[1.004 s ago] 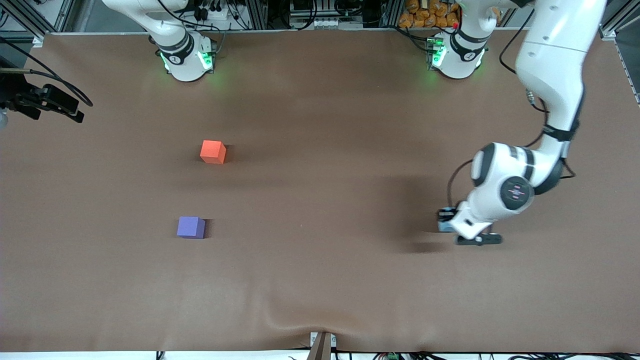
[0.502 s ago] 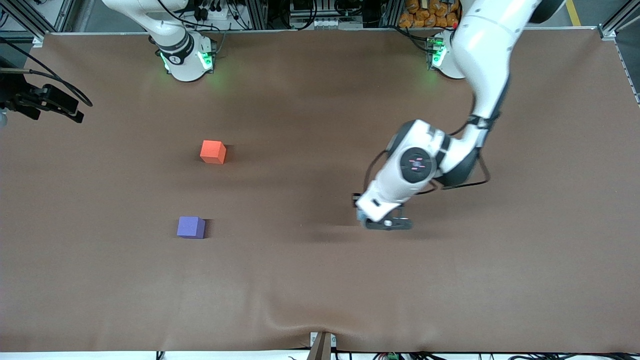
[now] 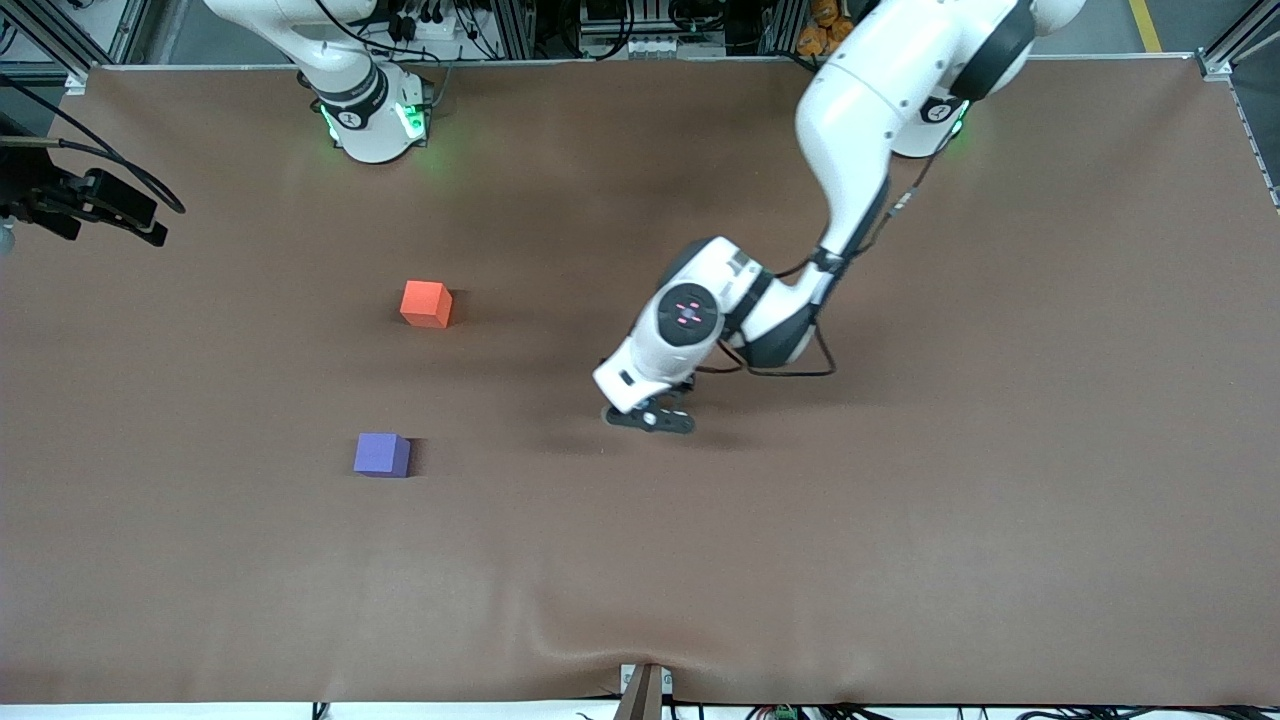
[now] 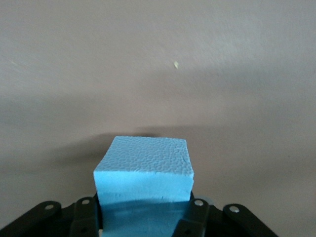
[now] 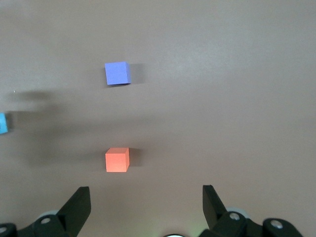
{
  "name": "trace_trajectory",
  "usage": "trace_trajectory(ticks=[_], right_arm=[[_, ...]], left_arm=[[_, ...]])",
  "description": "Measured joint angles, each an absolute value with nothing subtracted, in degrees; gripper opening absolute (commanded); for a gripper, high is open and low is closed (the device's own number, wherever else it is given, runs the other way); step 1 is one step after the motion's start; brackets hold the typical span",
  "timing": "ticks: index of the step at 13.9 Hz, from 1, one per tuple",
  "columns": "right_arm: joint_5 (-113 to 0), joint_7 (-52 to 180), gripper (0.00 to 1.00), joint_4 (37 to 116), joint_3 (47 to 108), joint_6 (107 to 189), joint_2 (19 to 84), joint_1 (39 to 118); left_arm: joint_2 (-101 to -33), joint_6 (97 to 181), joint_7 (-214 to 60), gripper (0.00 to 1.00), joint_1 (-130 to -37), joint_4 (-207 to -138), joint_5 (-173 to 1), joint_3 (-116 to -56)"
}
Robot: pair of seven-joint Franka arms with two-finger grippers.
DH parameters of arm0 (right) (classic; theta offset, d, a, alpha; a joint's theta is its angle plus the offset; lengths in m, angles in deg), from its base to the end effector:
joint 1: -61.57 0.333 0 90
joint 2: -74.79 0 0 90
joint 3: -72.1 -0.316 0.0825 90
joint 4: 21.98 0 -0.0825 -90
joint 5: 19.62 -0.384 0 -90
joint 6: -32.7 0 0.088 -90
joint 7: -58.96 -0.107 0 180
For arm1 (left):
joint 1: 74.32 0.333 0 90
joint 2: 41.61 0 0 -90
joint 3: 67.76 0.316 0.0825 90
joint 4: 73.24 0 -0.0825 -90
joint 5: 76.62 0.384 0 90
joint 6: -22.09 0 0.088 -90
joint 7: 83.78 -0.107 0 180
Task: Place blue block between orange and purple blocks
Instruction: 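Carry the blue cube with the left gripper to mid-table, set down, then open the left gripper and withdraw while the right gripper reaches the cube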
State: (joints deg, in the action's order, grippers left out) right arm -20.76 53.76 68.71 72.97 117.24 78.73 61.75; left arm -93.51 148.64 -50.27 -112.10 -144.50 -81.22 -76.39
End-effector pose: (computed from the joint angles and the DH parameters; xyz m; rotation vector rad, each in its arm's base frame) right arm 0.5231 -0.0043 0.6478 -3.1176 0.1579 0.0615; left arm 0.5448 -0.5315 0.2259 2.9519 -0.1747 -0.0974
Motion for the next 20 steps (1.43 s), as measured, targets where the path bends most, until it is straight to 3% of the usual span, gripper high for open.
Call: trace_trajectory(ticks=[1, 2, 3, 11, 16, 20], right_arm=[[-20.76, 53.76, 1.0, 68.7, 72.97, 117.28, 78.73, 61.75], [-20.76, 53.76, 1.0, 68.7, 72.97, 117.31, 78.73, 61.75], [-20.76, 53.76, 1.0, 68.69, 72.96, 117.32, 78.73, 61.75], [-20.76, 53.76, 1.0, 68.68, 72.95, 117.35, 78.73, 61.75], [-20.76, 53.76, 1.0, 68.65, 72.95, 117.4, 78.73, 61.75], [-22.65, 53.76, 1.0, 68.66, 72.82, 118.05, 78.41, 62.13]], left_arm=[[-93.98, 148.62, -50.0, 0.3, -112.71, -144.4, -81.22, -76.18], [-94.51, 148.51, -49.99, 0.58, -112.88, -144.43, -81.22, -76.07], [-95.26, 148.29, -49.99, 1.0, -112.93, -144.47, -81.22, -76.02], [-94.69, 147.22, -44.17, 1.0, -115.47, -141.97, -81.2, -75.62], [-82.01, 135.74, -43.84, 1.0, -112.02, -140.68, -80.68, -72.32], [-73.0, 124.53, -43.84, 1.0, -103.39, -140.79, -80.0, -71.51]])
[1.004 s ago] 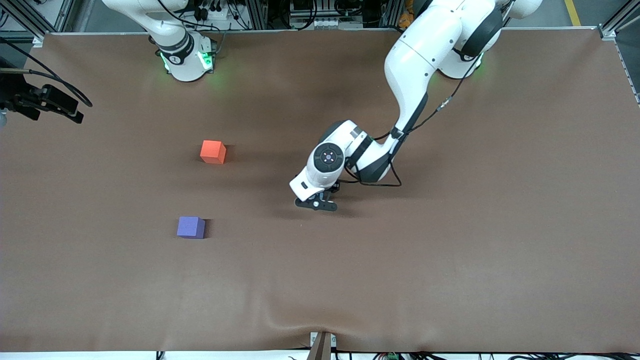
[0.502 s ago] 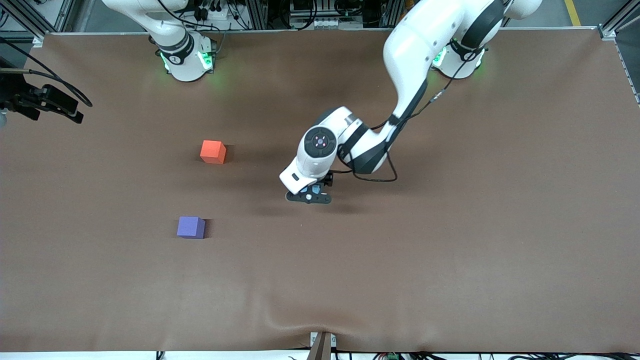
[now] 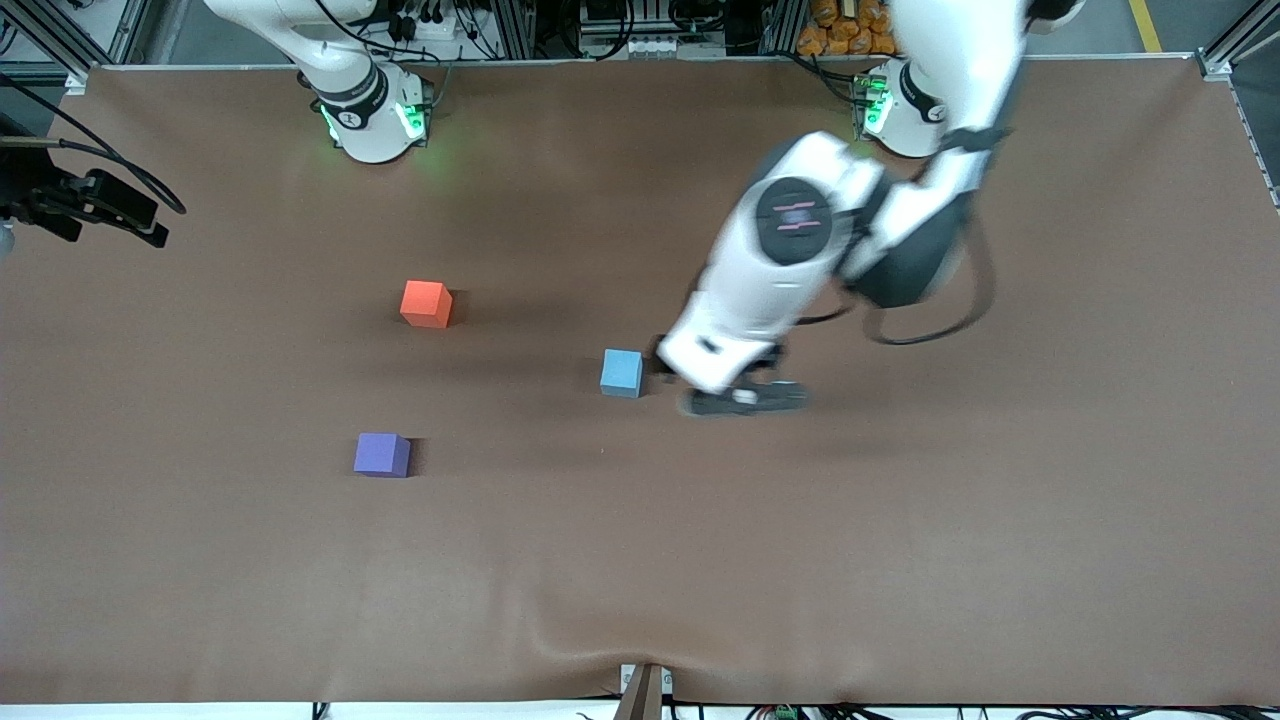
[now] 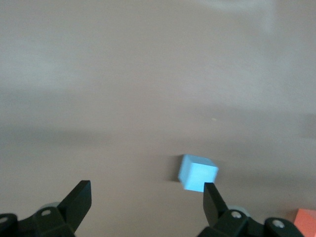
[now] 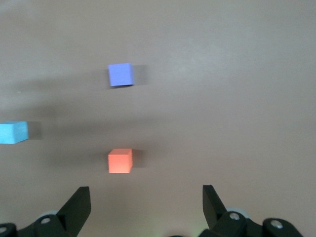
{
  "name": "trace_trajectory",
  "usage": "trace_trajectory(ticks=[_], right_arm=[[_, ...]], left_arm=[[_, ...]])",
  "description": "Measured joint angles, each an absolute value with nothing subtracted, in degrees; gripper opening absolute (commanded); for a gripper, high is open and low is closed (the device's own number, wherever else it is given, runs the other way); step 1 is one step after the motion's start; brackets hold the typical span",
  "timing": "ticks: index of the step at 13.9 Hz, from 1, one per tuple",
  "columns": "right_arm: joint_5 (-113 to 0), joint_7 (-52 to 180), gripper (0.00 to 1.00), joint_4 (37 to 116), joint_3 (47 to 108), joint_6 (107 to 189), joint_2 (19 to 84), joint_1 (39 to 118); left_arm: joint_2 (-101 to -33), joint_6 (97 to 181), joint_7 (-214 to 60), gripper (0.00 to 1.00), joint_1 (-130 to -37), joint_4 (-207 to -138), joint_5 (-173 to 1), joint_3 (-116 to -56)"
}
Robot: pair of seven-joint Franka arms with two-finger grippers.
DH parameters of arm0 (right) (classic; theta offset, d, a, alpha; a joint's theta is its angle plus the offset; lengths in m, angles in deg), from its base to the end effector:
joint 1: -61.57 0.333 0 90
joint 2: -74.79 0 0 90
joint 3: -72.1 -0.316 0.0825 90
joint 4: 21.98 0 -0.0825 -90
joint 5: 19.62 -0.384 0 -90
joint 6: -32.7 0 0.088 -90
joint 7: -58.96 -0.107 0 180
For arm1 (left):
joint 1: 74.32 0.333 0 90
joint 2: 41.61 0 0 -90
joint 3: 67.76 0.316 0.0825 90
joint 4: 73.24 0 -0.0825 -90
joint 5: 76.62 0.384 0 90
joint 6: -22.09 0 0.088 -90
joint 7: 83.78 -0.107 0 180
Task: Place blue block between orange and purple blocks
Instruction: 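Open the left gripper and withdraw while the right gripper reaches the cube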
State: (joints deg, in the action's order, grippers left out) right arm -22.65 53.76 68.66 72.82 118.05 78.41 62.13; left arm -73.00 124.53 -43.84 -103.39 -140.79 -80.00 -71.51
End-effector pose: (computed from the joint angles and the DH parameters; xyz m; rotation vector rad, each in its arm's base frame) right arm 0.5264 0.0043 0.6466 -3.0859 0.1389 0.0486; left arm 0.6100 -0.3852 0.4811 3.0227 0.2208 -0.0065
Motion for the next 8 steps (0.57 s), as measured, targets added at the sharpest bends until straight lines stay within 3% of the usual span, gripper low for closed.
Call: trace_trajectory(ticks=[3, 8], right_arm=[[-24.94, 53.73, 1.0, 68.71, 72.69, 121.66, 76.43, 65.33], [-25.11, 52.89, 1.0, 68.77, 72.49, 134.84, 68.12, 75.1]], left_arm=[[-68.23, 115.03, -44.22, 1.0, -97.1, -140.93, -74.48, -71.48], [-63.67, 109.32, -47.25, 1.0, -92.49, -141.41, -71.16, -71.61]])
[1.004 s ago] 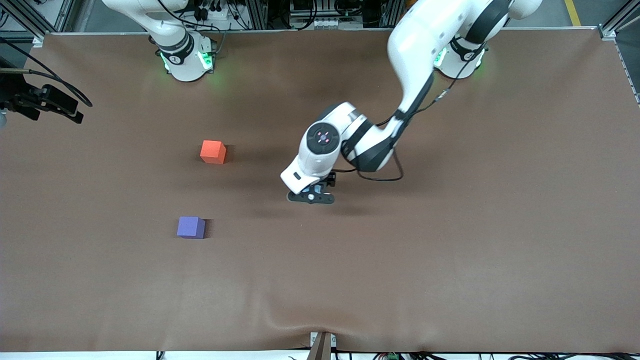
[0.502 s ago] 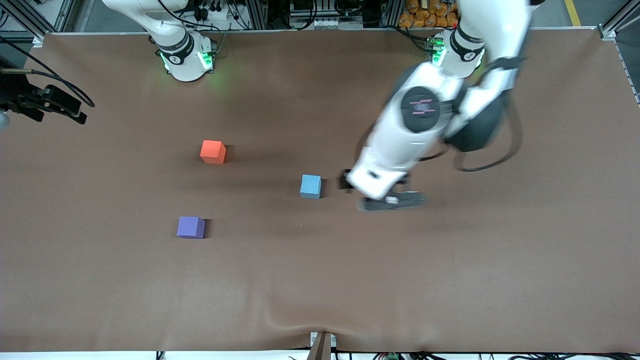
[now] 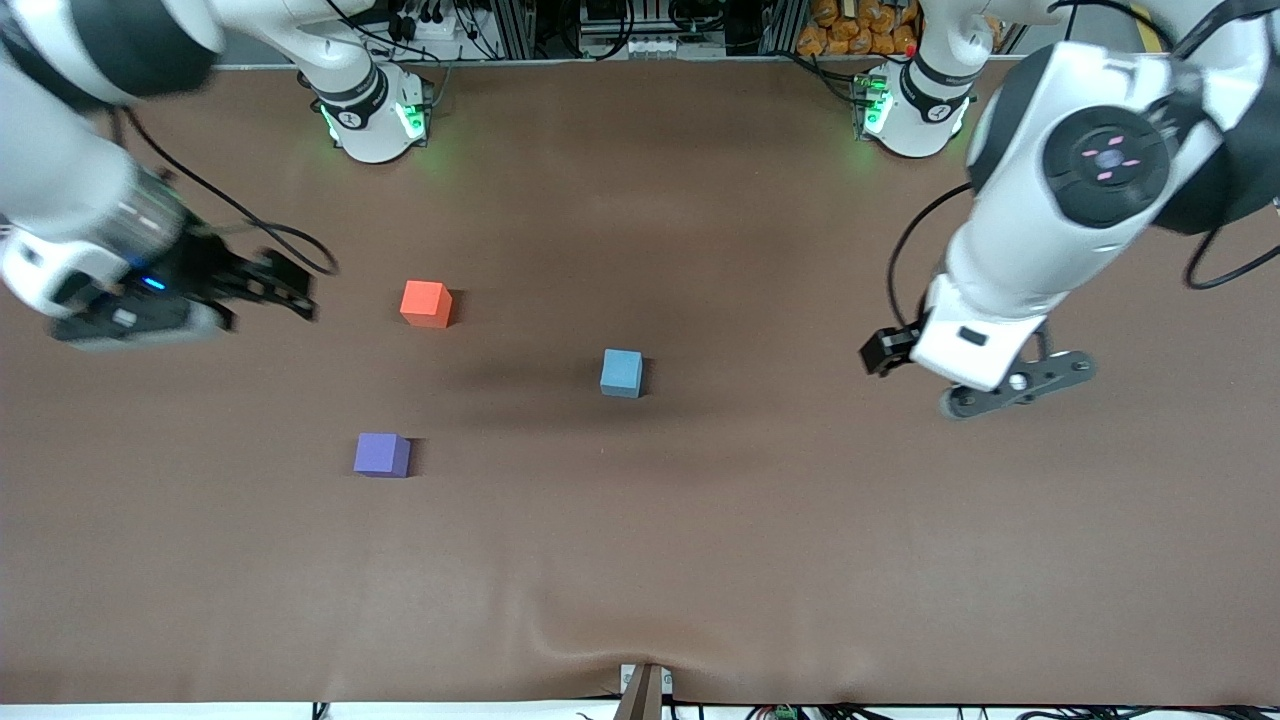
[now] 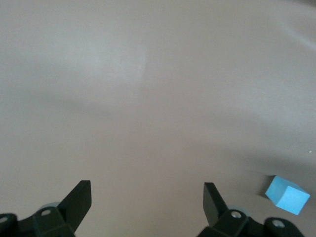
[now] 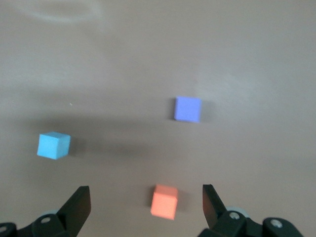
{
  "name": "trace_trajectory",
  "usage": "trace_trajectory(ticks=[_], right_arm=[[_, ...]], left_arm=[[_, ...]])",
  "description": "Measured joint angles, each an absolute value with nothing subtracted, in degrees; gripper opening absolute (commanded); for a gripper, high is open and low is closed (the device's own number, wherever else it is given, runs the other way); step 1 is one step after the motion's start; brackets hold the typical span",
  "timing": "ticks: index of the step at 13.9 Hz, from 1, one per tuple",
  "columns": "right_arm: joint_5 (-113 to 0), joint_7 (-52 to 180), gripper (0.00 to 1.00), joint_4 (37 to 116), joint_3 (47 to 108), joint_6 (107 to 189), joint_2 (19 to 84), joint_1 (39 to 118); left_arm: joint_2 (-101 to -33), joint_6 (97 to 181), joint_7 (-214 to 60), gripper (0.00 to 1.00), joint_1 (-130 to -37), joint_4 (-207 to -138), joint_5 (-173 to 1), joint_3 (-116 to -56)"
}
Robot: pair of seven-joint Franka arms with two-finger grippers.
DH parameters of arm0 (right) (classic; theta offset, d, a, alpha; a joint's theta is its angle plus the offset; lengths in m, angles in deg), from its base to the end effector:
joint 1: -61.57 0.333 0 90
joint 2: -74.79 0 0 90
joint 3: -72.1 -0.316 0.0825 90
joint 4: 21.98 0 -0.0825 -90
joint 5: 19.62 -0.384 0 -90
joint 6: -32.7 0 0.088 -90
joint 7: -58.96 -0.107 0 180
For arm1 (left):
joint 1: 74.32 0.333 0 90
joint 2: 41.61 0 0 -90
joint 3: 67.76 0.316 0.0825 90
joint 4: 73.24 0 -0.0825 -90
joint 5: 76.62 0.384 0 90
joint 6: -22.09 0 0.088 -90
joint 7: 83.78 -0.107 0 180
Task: Place blue block between orange and purple blocks
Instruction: 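Open the left gripper and withdraw while the right gripper reaches the cube, then lower the right gripper and close it on the light-blue cube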
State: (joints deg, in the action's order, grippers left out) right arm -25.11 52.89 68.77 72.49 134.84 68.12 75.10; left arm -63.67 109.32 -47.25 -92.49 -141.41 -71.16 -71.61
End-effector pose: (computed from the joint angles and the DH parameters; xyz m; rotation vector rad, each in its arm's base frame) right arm 0.5888 0.1461 0.5705 -3.0295 -0.1625 -0.0995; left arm 0.6206 -0.2298 0.5651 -3.0295 -0.3955 0.0167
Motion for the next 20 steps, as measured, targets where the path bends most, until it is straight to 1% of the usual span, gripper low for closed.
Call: trace_trajectory(ticks=[2, 4, 7, 10, 11, 13, 15, 17, 20], right_arm=[[-25.11, 52.73, 1.0, 68.5, 72.49, 138.87, 65.21, 78.34], [-25.21, 52.7, 1.0, 68.33, 72.5, 140.66, 63.17, 80.83], [-25.28, 52.68, 1.0, 68.27, 72.45, 145.58, 59.24, 86.19], [-25.29, 52.65, 1.0, 68.33, 72.44, 153.53, 53.24, 92.01], [-26.17, 51.74, 1.0, 68.33, 72.44, 156.12, 50.45, 94.15], [-33.11, 47.74, 1.0, 68.31, 72.5, 158.23, 45.78, 96.28], [-36.39, 45.3, 1.0, 67.56, 72.58, 161.09, 41.45, 97.9], [-36.67, 42.66, 1.0, 66.74, 72.73, 161.7, 38.66, 98.46], [-36.81, 37.0, 1.0, 66.17, 72.78, 161.55, 37.39, 98.94]], left_arm=[[-62.09, 108.64, -50.31, 1.0, -90.01, -141.87, -71.15, -71.63], [-60.23, 108.52, -52.07, 1.0, -87.7, -142.77, -71.15, -71.68], [-58.49, 108.52, -52.77, 1.0, -85.57, -143.65, -71.15, -71.8], [-57.96, 108.56, -54.75, 1.0, -83.43, -143.86, -71.15, -71.92], [-57.71, 108.57, -55.83, 1.0, -82.41, -143.86, -71.16, -71.95], [-56.99, 108.57, -58.49, 1.0, -80.46, -143.92, -71.72, -72.01], [-56.02, 108.56, -61.06, 1.0, -78.53, -144.28, -73.11, -72.01], [-54.02, 109.22, -63.77, 1.0, -77.69, -146.87, -73.99, -71.61], [-48.97, 111.84, -66.84, 1.0, -77.67, -154.37, -74.15, -70.56]])
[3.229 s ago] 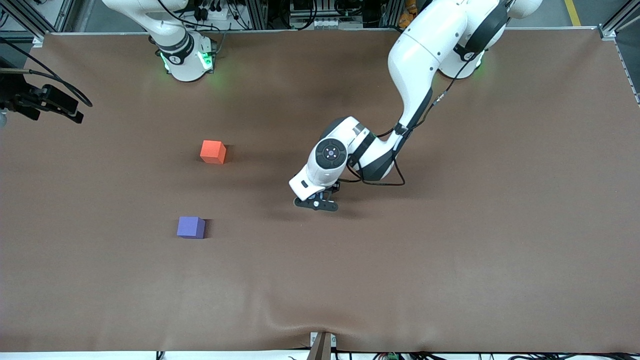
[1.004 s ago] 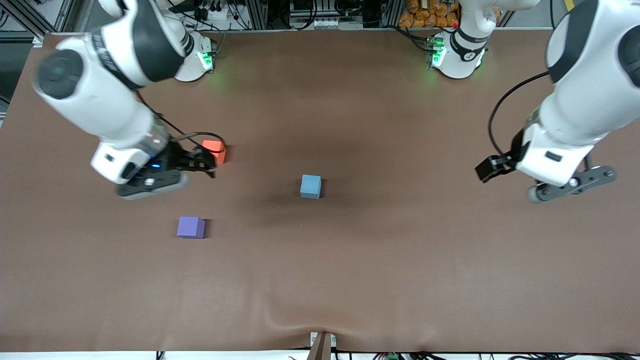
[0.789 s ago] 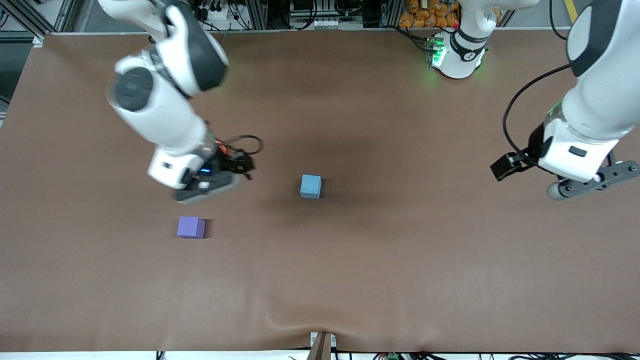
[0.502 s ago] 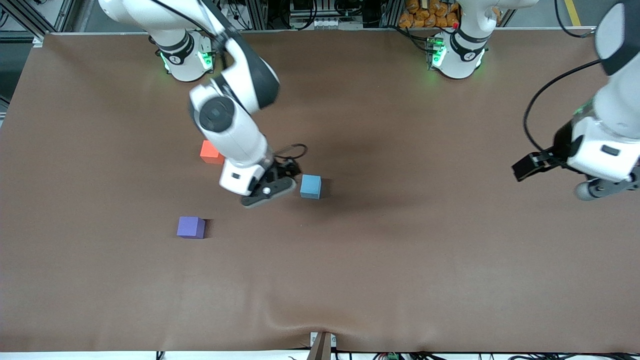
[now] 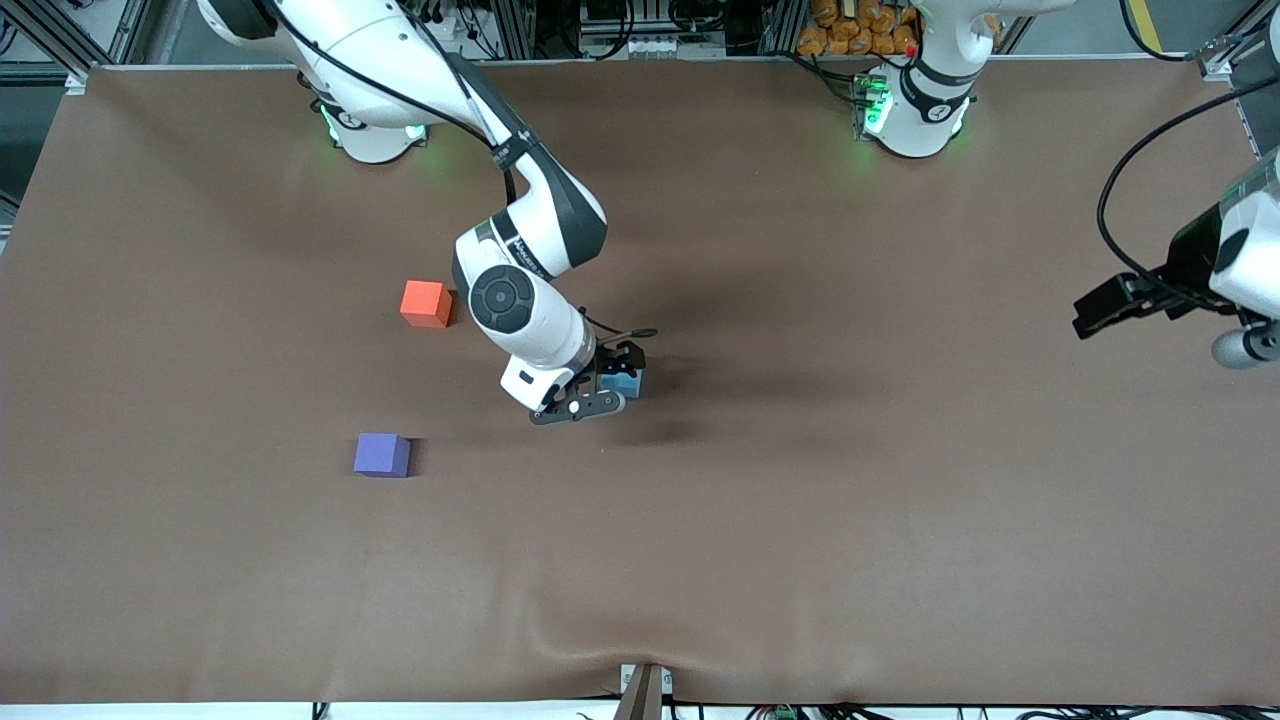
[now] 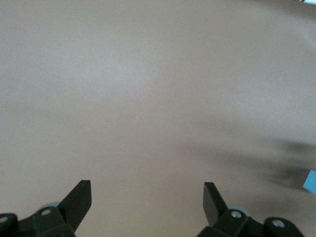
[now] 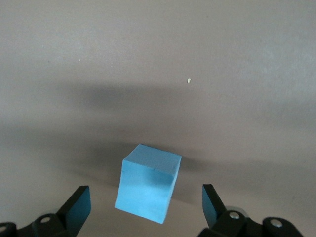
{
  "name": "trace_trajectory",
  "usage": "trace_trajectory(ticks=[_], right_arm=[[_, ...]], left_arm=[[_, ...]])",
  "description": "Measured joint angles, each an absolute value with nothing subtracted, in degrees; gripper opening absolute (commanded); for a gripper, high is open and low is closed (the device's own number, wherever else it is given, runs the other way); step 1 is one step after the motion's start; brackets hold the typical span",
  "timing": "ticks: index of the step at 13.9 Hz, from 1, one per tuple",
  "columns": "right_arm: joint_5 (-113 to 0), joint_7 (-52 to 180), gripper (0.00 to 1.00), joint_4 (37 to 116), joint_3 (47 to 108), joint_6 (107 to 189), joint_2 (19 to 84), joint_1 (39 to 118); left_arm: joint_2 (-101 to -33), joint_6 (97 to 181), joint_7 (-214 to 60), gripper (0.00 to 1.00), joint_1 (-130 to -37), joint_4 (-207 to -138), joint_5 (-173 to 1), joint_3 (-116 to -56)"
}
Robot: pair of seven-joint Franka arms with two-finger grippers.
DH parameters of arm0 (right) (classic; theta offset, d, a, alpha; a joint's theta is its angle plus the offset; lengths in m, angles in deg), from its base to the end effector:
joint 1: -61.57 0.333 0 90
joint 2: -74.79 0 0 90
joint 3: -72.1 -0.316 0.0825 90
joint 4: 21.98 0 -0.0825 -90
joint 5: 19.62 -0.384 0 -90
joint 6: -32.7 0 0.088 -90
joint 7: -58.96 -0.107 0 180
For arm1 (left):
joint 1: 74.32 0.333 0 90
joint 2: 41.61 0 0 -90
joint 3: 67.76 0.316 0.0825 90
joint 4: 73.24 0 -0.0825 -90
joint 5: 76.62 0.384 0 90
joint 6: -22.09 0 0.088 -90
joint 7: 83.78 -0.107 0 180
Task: Place blue block between orange and purple blocks
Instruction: 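Lower the right gripper and close it on the light-blue cube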
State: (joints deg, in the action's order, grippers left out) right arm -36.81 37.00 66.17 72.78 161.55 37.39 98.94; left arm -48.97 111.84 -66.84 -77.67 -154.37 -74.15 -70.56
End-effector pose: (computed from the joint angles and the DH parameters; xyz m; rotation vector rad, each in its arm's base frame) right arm 0.5656 0.4335 0.2770 -2.9079 -0.1127 0.0925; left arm 0.5916 -0.0570 0.6235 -3.0956 -0.2941 -0.0452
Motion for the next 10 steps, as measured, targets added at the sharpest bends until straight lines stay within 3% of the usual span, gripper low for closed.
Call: trace_trajectory(ticks=[6, 10], right_arm=[[-33.14, 25.62, 1.0, 66.04, 73.01, 161.32, 35.81, 102.31], [-31.75, 18.77, 1.0, 65.91, 73.08, 161.44, 33.58, 102.97]], left_arm=[[-41.16, 116.12, -70.01, 1.0, -76.56, -165.65, -74.62, -70.05], [-39.57, 118.01, -70.65, 1.0, -76.1, -168.82, -77.04, -70.02]])
